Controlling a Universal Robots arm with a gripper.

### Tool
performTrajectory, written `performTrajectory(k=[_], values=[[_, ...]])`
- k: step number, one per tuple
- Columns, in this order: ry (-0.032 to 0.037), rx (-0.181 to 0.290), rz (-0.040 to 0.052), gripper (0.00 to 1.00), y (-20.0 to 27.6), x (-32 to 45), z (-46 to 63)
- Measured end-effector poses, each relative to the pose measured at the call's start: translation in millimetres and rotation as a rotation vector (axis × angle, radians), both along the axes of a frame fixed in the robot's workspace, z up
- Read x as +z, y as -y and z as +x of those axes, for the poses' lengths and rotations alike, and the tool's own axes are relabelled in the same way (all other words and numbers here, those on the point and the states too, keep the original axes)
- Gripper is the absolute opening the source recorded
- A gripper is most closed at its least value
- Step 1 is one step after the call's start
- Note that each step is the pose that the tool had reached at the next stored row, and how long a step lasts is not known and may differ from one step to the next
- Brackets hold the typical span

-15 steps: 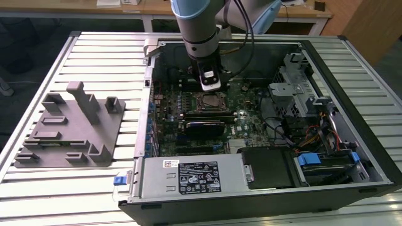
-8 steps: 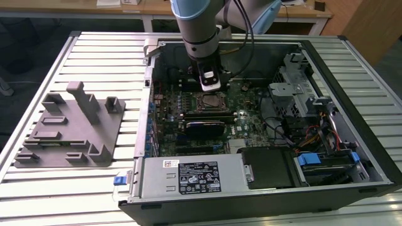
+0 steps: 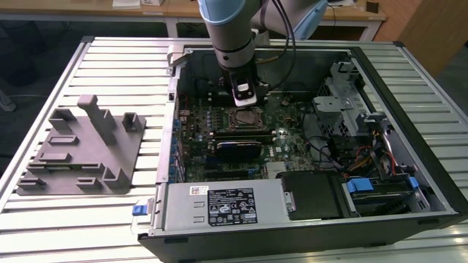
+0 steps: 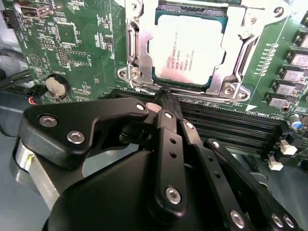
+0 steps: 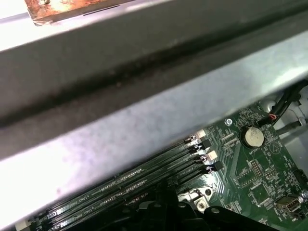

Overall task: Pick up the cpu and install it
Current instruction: 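Install the first cpu locking lever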

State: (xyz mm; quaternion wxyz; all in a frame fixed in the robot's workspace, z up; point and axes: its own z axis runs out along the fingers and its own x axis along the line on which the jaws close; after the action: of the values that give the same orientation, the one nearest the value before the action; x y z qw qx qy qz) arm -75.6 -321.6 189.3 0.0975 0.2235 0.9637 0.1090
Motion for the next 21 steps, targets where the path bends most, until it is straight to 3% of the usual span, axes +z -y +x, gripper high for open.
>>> performTrajectory(k=[7, 16, 21], values=[[0.0001, 0.0, -0.0015, 0.11, 0.0, 3.2, 0.0], [0.0, 0.0, -0.0033, 0.11, 0.0, 18.9, 0.0], [0.0003, -0.002, -0.0094, 0.11, -0.1, 24.6, 0.0]])
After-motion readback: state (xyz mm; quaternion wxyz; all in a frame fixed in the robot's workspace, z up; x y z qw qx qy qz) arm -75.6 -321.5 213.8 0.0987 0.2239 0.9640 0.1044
